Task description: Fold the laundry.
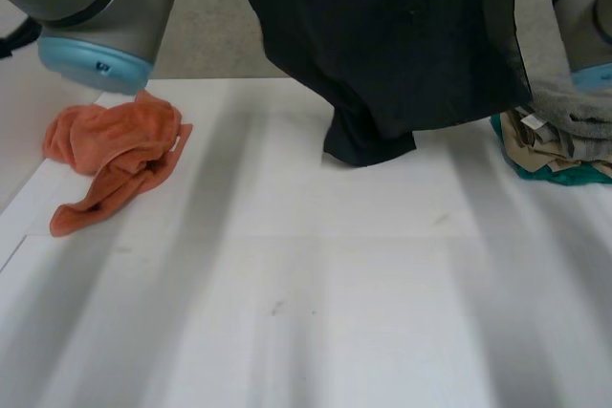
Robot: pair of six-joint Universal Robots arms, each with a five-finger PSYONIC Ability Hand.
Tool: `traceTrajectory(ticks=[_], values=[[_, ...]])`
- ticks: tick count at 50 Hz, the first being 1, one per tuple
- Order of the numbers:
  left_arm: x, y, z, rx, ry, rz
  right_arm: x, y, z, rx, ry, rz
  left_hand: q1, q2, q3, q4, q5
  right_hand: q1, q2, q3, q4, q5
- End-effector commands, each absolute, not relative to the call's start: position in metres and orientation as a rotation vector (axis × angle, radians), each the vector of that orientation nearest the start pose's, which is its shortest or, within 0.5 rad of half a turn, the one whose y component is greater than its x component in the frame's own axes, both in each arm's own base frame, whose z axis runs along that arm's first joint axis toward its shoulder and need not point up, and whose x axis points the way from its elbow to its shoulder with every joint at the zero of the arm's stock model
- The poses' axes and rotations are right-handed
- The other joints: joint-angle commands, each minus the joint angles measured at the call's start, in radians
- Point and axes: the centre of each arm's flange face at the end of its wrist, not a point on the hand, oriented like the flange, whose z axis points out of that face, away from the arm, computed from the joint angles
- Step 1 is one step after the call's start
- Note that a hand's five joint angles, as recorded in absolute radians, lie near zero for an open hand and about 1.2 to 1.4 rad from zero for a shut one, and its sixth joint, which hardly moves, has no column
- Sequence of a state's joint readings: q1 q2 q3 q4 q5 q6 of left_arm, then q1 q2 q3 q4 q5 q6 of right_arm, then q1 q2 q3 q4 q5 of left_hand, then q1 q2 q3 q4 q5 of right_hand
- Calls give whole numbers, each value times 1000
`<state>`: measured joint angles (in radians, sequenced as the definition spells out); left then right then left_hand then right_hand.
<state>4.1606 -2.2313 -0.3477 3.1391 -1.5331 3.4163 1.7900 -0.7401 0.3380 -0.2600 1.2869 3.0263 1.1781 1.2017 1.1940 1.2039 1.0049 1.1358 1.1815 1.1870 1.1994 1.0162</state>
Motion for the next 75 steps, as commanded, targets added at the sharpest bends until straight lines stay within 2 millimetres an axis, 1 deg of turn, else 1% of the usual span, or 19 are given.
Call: traceTrajectory(ticks=[1, 7, 9, 10, 11, 13, 17, 21, 34, 48, 52, 53, 54, 55, 59, 63, 67, 72, 75], values=[[-343, -311, 360, 853, 1989, -2581, 241, -454, 334, -737, 1561, -2326, 218, 195, 202, 192, 217, 260, 215, 209, 197, 206], [-340, -291, 268, 1078, 2339, -2201, 242, -421, 253, -1044, 1835, -1981, 218, 195, 202, 192, 217, 260, 215, 209, 197, 206], [-338, -288, 250, 1098, 2385, -2145, 242, -407, 236, -1142, 1867, -1920, 218, 195, 202, 192, 217, 260, 215, 209, 197, 206], [-338, -288, 243, 1100, 2397, -2131, 241, -402, 231, -1188, 1873, -1905, 125, 102, 110, 100, 124, 260, 215, 209, 197, 206], [-336, -290, 229, 1090, 2409, -2117, 241, -392, 225, -1268, 1872, -1902, -192, -216, -208, -218, -194, 260, 215, 209, 197, 206], [-334, -295, 216, 1062, 2410, -2112, 241, -386, 219, -1328, 1867, -1917, -546, -570, -562, -572, -547, 260, 215, 209, 197, 206], [-326, -308, 197, 950, 2413, -2125, 245, -375, 215, -1310, 1874, -1920, -712, -735, -728, -738, -713, 260, 215, 209, 197, 206], [-323, -316, 191, 874, 2417, -2148, 250, -366, 227, -1241, 1855, -1931, -818, -841, -834, -844, -819, 260, 215, 209, 197, 206], [-332, -343, 190, 909, 2390, -2249, 260, -311, 312, -1220, 1611, -2014, -941, -965, -957, -967, -942, 260, 215, 209, 197, 206], [-349, -342, 161, 915, 2523, -2105, 262, -274, 347, -1201, 1474, -2008, -947, -971, -963, -973, -948, 260, 215, 209, 197, 206], [-353, -339, 158, 912, 2538, -2080, 259, -270, 352, -1199, 1459, -2020, -582, -605, -598, -608, -583, 260, 215, 209, 197, 206], [-353, -336, 157, 917, 2555, -2051, 259, -271, 353, -1192, 1458, -2026, -153, -176, -169, -179, -154, 260, 215, 209, 197, 206], [-352, -335, 157, 922, 2559, -2034, 258, -272, 353, -1186, 1462, -2028, 93, 69, 77, 67, 91, 260, 215, 209, 197, 206], [-351, -334, 157, 921, 2566, -2014, 258, -273, 353, -1181, 1465, -2029, 217, 193, 201, 191, 216, 260, 215, 209, 197, 206], [-338, -332, 176, 880, 2567, -1963, 251, -281, 351, -1162, 1491, -2049, 218, 195, 202, 192, 217, 260, 215, 209, 197, 206], [-322, -324, 213, 878, 2516, -1983, 243, -293, 347, -1133, 1550, -2066, 218, 195, 202, 192, 217, 260, 215, 209, 197, 206], [-309, -300, 269, 970, 2398, -2094, 236, -302, 346, -1097, 1608, -2095, 218, 195, 202, 192, 217, 260, 215, 209, 197, 206], [-288, -247, 349, 1052, 2186, -2299, 226, -309, 347, -991, 1743, -2125, 218, 195, 202, 192, 217, 260, 215, 209, 197, 206], [-277, -222, 380, 1058, 2085, -2414, 222, -316, 346, -914, 1817, -2134, 218, 195, 202, 192, 217, 260, 215, 209, 197, 206]])
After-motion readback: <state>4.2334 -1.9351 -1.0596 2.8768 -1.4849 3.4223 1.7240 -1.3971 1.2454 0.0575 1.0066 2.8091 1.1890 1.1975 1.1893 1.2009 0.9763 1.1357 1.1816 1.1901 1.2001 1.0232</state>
